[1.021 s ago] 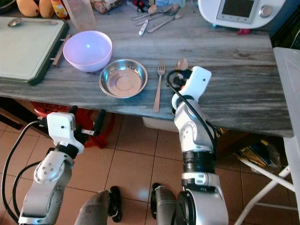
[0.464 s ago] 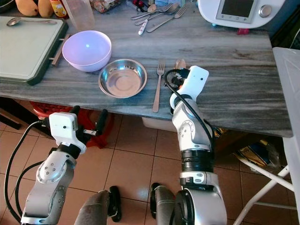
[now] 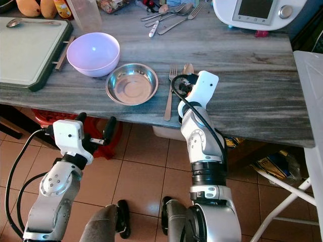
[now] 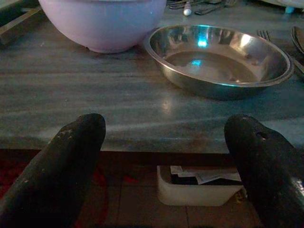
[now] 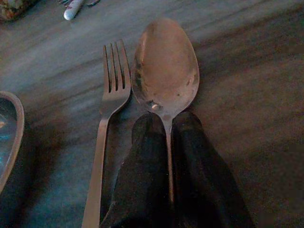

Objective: Setting the table

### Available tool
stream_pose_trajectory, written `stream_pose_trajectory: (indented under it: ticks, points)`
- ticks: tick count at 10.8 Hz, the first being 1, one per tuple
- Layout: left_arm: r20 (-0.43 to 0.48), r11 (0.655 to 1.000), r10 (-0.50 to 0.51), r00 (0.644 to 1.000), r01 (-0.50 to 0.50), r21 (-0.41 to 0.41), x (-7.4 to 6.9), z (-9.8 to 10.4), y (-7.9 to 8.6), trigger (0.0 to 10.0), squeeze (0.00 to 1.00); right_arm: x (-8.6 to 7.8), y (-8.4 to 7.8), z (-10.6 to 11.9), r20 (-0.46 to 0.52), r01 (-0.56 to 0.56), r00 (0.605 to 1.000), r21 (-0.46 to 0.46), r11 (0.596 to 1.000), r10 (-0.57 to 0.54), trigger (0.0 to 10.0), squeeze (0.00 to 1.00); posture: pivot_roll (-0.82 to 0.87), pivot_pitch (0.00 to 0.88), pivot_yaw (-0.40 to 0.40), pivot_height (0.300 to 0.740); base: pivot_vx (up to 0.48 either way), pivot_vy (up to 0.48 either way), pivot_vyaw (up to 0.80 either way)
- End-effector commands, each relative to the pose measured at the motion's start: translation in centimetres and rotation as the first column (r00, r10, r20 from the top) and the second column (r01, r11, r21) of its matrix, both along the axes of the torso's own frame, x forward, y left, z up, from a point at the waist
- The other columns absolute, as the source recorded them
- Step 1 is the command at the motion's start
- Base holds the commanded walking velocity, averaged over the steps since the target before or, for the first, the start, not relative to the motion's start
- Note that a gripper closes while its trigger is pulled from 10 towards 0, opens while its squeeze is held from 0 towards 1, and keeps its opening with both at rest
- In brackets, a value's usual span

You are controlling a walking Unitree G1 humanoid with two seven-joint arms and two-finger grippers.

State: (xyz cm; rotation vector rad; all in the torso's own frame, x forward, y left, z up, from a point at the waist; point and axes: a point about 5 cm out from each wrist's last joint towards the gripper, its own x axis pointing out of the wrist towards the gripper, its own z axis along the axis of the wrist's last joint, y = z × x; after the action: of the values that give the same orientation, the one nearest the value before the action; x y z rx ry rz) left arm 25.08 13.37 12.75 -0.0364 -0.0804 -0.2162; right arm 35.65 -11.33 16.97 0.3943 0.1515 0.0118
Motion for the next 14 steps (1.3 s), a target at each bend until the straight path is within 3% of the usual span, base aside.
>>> stream_pose_trajectory:
  ticks: [1, 3, 6, 7, 9, 14]
  points:
    - [-0.029, 1.000, 0.001, 1.000, -0.001, 0.004, -0.2, -0.6, 0.0, 10.0, 0.00, -0.5, 0.2, -2.3, -0.102, -0.013, 0.995, -0.004, 1.000, 0.013, 10.0, 0.00, -0.03, 0.270, 0.006, 0.740, 0.000, 0.000, 0.00]
    - [-0.029, 1.000, 0.002, 1.000, -0.002, 0.006, -0.2, -0.6, 0.0, 10.0, 0.00, -0.6, -1.1, -2.7, -0.114, 0.039, 0.992, -0.053, 0.998, -0.045, 10.0, 0.00, -0.03, 0.270, 0.006, 0.740, 0.000, 0.000, 0.00]
    - [-0.031, 1.000, -0.002, 1.000, 0.003, 0.006, -0.1, -0.6, -0.1, 10.0, 0.00, -0.5, -1.5, -2.7, -0.111, 0.050, 0.992, -0.060, 0.997, -0.057, 10.0, 0.00, -0.03, 0.270, 0.009, 0.740, 0.000, 0.000, 0.00]
    - [-0.030, 1.000, -0.003, 1.000, 0.003, 0.006, -0.1, -0.6, -0.1, 10.0, 0.00, -0.5, -1.5, -2.7, -0.109, 0.052, 0.992, -0.064, 0.997, -0.058, 10.0, 0.17, -0.03, 0.270, 0.009, 0.740, 0.000, 0.000, 0.00]
    - [-0.031, 1.000, -0.001, 1.000, 0.001, 0.006, -0.1, -0.6, -0.1, 10.0, 0.00, -0.5, -1.6, -2.5, -0.099, 0.057, 0.993, -0.074, 0.996, -0.064, 10.0, 0.96, -0.03, 0.269, 0.009, 0.740, 0.000, 0.000, 0.00]
    - [-0.031, 1.000, 0.000, 1.000, 0.000, 0.007, 0.0, -0.6, -0.1, 10.0, 0.00, -0.6, -1.6, -2.4, -0.085, 0.060, 0.994, -0.080, 0.995, -0.067, 10.0, 1.00, -0.03, 0.269, 0.009, 0.740, 0.000, 0.000, 0.00]
